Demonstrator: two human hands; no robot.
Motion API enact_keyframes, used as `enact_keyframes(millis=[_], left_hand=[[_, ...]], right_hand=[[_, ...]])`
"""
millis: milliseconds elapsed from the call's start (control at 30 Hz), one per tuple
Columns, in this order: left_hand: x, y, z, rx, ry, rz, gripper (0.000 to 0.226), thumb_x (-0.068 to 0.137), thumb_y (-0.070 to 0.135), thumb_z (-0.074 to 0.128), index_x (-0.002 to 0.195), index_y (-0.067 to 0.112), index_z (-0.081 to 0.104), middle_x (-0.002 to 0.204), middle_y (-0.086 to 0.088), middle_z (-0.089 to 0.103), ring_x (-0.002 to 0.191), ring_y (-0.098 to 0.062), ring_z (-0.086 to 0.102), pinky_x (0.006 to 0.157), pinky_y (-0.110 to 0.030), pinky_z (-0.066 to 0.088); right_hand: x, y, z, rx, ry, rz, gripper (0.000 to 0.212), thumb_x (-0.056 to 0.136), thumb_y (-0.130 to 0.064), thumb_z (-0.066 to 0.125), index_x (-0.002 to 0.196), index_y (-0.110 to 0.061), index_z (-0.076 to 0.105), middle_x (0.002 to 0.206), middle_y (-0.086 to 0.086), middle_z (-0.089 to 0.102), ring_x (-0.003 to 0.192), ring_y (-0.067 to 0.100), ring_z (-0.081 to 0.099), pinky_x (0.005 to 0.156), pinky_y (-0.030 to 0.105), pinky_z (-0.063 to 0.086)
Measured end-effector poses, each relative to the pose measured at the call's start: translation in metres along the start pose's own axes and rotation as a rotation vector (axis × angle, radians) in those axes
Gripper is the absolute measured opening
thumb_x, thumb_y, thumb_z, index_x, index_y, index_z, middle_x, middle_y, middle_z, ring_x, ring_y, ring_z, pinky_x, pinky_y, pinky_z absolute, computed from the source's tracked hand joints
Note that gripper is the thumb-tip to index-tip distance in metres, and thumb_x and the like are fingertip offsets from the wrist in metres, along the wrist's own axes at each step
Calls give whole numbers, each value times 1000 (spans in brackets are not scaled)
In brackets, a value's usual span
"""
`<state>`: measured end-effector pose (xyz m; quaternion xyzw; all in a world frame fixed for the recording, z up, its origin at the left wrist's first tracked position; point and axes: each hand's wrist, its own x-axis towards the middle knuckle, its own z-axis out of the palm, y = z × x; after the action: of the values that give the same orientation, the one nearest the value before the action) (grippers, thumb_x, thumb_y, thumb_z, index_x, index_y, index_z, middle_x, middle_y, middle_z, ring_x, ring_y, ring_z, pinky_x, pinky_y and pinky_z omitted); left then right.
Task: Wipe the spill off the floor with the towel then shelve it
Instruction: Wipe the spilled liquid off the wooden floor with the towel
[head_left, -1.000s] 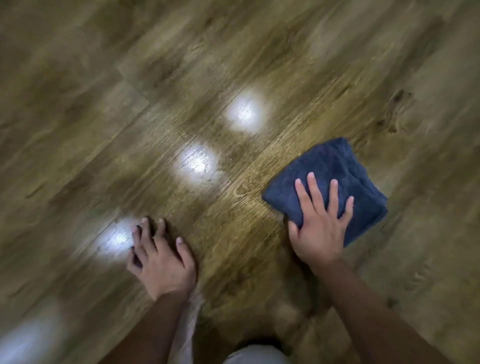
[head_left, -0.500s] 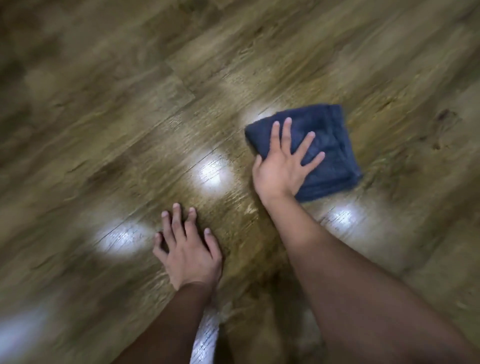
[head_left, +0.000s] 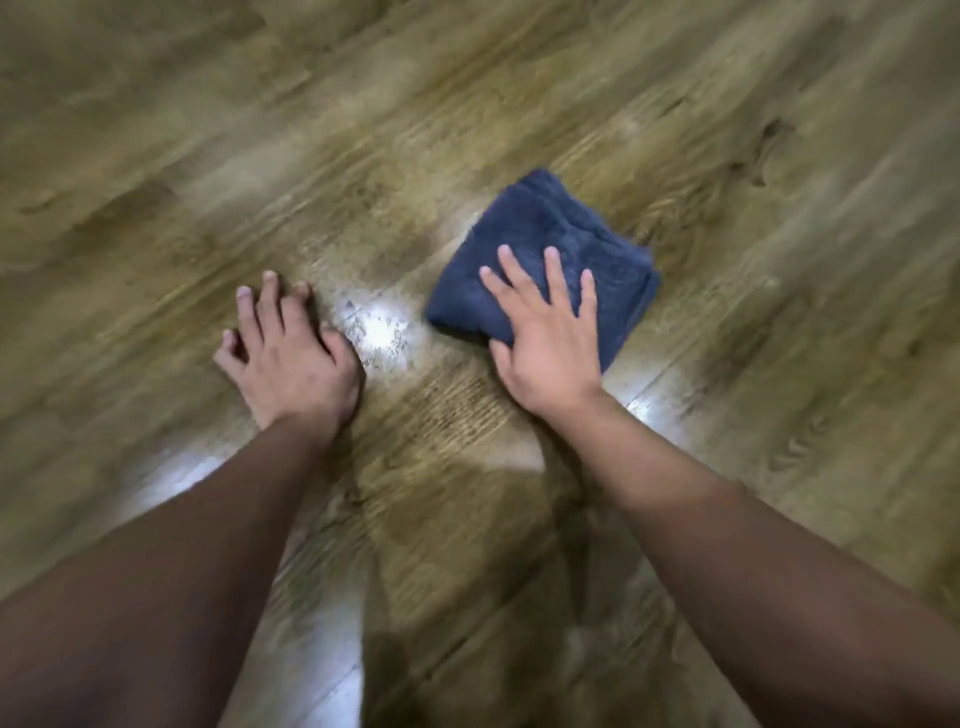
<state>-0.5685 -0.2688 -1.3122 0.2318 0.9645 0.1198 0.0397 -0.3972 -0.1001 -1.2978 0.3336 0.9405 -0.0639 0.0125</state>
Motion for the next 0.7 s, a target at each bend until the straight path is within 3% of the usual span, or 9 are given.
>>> enact_keyframes(millis=[100, 233, 400, 500, 700], left_hand=[[-1, -3, -3, 34, -49, 43, 52, 95, 38, 35, 144, 25, 45, 165, 2, 27, 154, -25, 14, 116, -58, 14], [-23, -15, -8, 109, -168, 312, 53, 98, 45, 28, 148, 35, 41, 164, -1, 28, 154, -25, 14, 117, -55, 16], [-98, -50, -21, 159, -288, 574, 52, 101, 50, 26, 152, 42, 34, 165, 0, 26, 155, -24, 11, 120, -53, 17], [-150, -78, -29, 150, -299, 709, 49, 102, 47, 33, 150, 40, 41, 164, 1, 30, 155, -23, 15, 120, -49, 19], [-164, -89, -26, -21, -222, 673, 39, 93, 35, 48, 128, 25, 63, 145, -3, 53, 142, -27, 40, 110, -46, 31]], right_hand=[[-26, 11, -1, 28, 7, 128, 74, 87, -39, 58, 155, -36, 30, 167, -13, 16, 155, 30, 6, 121, 61, 4], [-48, -6, -1, 54, 7, 253, 73, 91, -38, 58, 156, -37, 25, 168, -13, 10, 155, 29, 1, 121, 61, -1], [-75, -28, 5, 61, 18, 300, 75, 91, -35, 60, 157, -37, 25, 167, -14, 10, 155, 31, 1, 121, 62, 0], [-85, -43, 8, 77, 20, 329, 75, 91, -33, 59, 157, -37, 24, 167, -15, 9, 155, 31, -1, 121, 62, -2], [-95, -76, 11, 84, -1, 374, 73, 93, -34, 56, 157, -38, 21, 167, -17, 7, 155, 32, -5, 119, 64, -4]])
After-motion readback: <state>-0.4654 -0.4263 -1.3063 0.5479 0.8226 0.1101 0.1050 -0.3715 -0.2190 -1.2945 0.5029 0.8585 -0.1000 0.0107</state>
